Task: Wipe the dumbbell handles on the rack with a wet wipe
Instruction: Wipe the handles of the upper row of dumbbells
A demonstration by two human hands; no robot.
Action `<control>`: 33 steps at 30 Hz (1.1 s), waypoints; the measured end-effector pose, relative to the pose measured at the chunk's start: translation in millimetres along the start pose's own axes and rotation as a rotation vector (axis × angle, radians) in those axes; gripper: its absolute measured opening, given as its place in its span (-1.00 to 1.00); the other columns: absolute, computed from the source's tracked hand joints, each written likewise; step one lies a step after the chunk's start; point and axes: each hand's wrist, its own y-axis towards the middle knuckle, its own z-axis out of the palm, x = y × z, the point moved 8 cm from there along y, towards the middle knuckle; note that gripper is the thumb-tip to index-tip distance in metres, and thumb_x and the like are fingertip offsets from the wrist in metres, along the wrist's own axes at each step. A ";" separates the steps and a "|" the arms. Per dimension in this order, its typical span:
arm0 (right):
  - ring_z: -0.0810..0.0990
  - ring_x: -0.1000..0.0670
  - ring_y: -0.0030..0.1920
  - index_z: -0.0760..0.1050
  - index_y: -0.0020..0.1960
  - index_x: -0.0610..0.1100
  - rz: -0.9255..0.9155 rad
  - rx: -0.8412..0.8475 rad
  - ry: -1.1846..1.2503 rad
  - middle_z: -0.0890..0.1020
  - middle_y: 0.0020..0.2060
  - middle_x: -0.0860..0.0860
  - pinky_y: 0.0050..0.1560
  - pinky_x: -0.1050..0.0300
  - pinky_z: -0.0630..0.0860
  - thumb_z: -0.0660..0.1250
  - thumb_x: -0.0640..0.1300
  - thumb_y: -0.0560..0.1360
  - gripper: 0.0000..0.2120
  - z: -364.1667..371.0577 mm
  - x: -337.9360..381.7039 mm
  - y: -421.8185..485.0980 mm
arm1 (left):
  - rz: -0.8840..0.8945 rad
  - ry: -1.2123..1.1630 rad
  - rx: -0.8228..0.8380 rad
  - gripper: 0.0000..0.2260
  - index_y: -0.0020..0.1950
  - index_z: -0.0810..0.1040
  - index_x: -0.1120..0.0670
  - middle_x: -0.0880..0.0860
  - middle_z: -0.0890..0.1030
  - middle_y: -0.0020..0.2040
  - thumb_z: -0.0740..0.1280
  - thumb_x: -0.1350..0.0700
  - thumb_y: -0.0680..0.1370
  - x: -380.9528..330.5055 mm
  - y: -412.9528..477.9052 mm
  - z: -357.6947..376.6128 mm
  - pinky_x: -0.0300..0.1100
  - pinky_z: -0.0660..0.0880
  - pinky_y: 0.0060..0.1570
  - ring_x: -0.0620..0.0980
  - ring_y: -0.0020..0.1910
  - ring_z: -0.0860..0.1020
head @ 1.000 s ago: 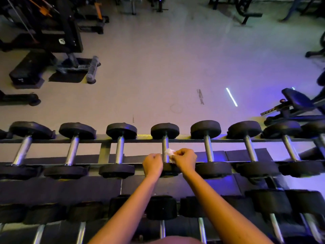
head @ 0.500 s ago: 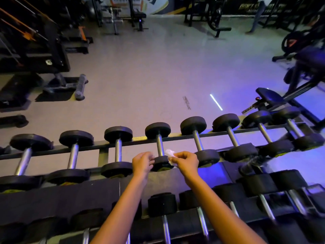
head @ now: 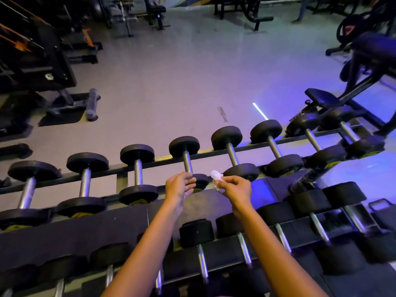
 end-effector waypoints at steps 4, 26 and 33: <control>0.66 0.03 -0.19 0.65 -0.20 -0.11 0.014 0.048 0.065 0.69 -0.31 0.01 -0.03 0.00 0.64 0.55 -0.24 0.33 -0.89 -42.3 -3.1 17.4 | 0.014 -0.026 -0.023 -0.85 0.06 0.58 0.25 0.19 0.65 -0.11 0.29 0.21 0.56 15.7 -17.0 45.0 -0.11 0.55 -0.03 0.07 -0.15 0.61; 0.66 0.01 -0.23 0.64 -0.20 -0.16 0.004 0.398 -0.024 0.69 -0.29 -0.05 -0.13 0.09 0.64 0.53 -0.28 0.35 -0.90 -153.5 -19.5 73.8 | -0.063 -0.109 -0.346 -0.81 0.09 0.58 0.25 0.18 0.64 -0.06 0.23 0.20 0.60 96.1 -79.7 165.5 -0.14 0.52 -0.13 0.06 -0.15 0.60; 0.66 0.03 -0.20 0.65 -0.15 -0.19 -0.031 0.348 -0.055 0.68 -0.27 -0.03 -0.11 0.11 0.64 0.52 -0.26 0.37 -0.92 -148.5 -3.6 94.4 | -0.073 -0.092 -0.277 -0.80 0.14 0.57 0.25 0.20 0.64 0.04 0.24 0.19 0.60 83.5 -51.5 178.9 -0.06 0.51 0.04 0.07 -0.09 0.61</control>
